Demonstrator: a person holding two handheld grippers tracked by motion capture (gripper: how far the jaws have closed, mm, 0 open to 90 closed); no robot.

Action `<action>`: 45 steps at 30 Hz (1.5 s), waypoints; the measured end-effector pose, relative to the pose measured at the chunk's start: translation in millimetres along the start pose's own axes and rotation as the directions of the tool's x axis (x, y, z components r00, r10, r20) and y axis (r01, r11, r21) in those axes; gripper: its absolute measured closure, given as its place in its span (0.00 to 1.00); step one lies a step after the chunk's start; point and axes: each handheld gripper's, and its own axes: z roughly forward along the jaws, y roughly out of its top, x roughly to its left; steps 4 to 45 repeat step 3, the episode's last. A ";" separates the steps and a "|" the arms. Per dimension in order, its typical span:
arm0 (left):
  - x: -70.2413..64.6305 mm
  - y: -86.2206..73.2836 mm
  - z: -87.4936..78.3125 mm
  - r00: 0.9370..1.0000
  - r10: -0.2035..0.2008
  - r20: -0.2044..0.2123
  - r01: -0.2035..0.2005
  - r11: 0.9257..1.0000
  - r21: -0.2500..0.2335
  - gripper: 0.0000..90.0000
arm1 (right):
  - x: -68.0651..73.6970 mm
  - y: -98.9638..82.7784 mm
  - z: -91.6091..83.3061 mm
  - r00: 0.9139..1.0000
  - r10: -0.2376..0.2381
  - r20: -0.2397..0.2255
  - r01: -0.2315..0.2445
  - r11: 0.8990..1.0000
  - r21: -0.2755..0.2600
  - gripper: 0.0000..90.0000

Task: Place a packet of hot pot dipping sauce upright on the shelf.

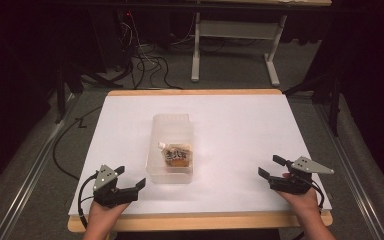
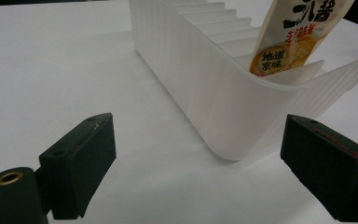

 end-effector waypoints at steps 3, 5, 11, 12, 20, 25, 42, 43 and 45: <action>-0.4 0.6 -2.0 1.000 -0.004 0.001 0.004 1.000 -0.012 0.12 | -1.2 -0.9 2.3 1.000 0.012 -0.007 -0.012 1.000 0.006 0.25; -0.4 0.6 -2.0 1.000 -0.004 0.001 0.004 1.000 -0.012 0.12 | -1.2 -0.9 2.3 1.000 0.012 -0.007 -0.012 1.000 0.006 0.25; -0.4 0.6 -2.0 1.000 -0.004 0.001 0.004 1.000 -0.012 0.12 | -1.2 -0.9 2.3 1.000 0.012 -0.007 -0.012 1.000 0.006 0.25; -0.4 0.6 -2.0 1.000 -0.004 0.001 0.004 1.000 -0.012 0.12 | -1.2 -0.9 2.3 1.000 0.012 -0.007 -0.012 1.000 0.006 0.25; -0.4 0.6 -2.0 1.000 -0.004 0.001 0.004 1.000 -0.012 0.12 | -1.2 -0.9 2.3 1.000 0.012 -0.007 -0.012 1.000 0.006 0.25; -0.4 0.6 -2.0 1.000 -0.004 0.001 0.004 1.000 -0.012 0.12 | -1.2 -0.9 2.3 1.000 0.012 -0.007 -0.012 1.000 0.006 0.25; -0.4 0.6 -2.0 1.000 -0.004 0.001 0.004 1.000 -0.012 0.12 | -1.2 -0.9 2.3 1.000 0.012 -0.007 -0.012 1.000 0.006 0.25; -0.4 0.6 -2.0 1.000 -0.004 0.001 0.004 1.000 -0.012 0.12 | -1.2 -0.9 2.3 1.000 0.012 -0.007 -0.012 1.000 0.006 0.25; -0.4 0.6 -2.0 1.000 -0.004 0.001 0.004 1.000 -0.012 0.12 | -1.2 -0.9 2.3 1.000 0.012 -0.007 -0.012 1.000 0.006 0.25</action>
